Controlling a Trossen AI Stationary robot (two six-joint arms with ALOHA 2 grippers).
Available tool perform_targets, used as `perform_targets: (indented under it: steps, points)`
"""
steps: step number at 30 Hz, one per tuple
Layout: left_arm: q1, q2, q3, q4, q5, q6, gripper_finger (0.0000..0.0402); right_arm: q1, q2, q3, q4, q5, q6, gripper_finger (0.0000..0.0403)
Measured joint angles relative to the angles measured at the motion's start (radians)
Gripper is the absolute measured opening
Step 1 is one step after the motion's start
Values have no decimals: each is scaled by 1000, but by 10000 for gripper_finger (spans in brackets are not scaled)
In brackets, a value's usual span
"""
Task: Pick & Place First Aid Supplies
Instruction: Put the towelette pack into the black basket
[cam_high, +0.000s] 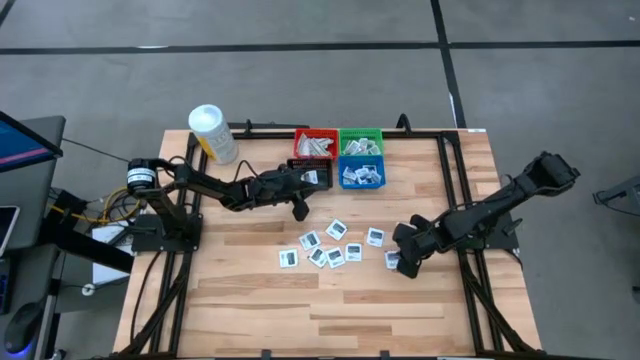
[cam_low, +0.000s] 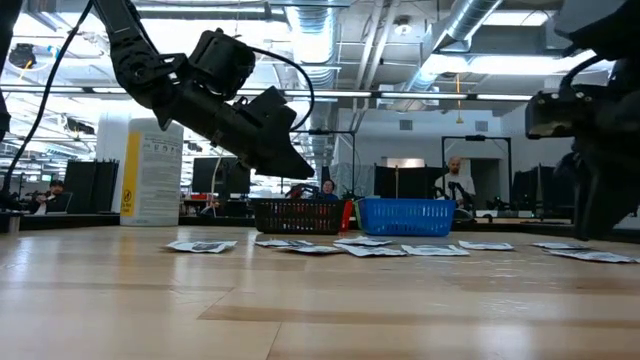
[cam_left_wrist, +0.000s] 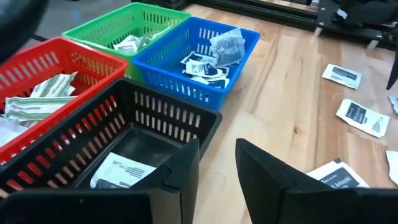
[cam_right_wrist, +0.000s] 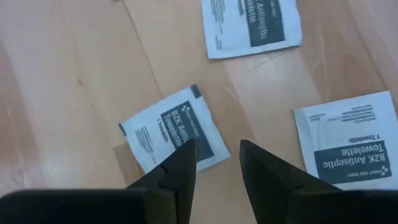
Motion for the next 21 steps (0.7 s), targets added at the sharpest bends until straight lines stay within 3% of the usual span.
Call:
perform_targets:
  steps: [6,11,16,21]
  points:
    - [0,0,0,-3,0,0,106,38,32,0,-2,1,-33,118]
    - [2,-22,1,-39,13,-1,106,70,144,1,46,11,-34,118]
    - [16,-102,1,-131,18,-1,106,101,252,16,107,85,1,118]
    - [28,-204,1,-148,65,-1,106,136,260,10,122,155,42,109]
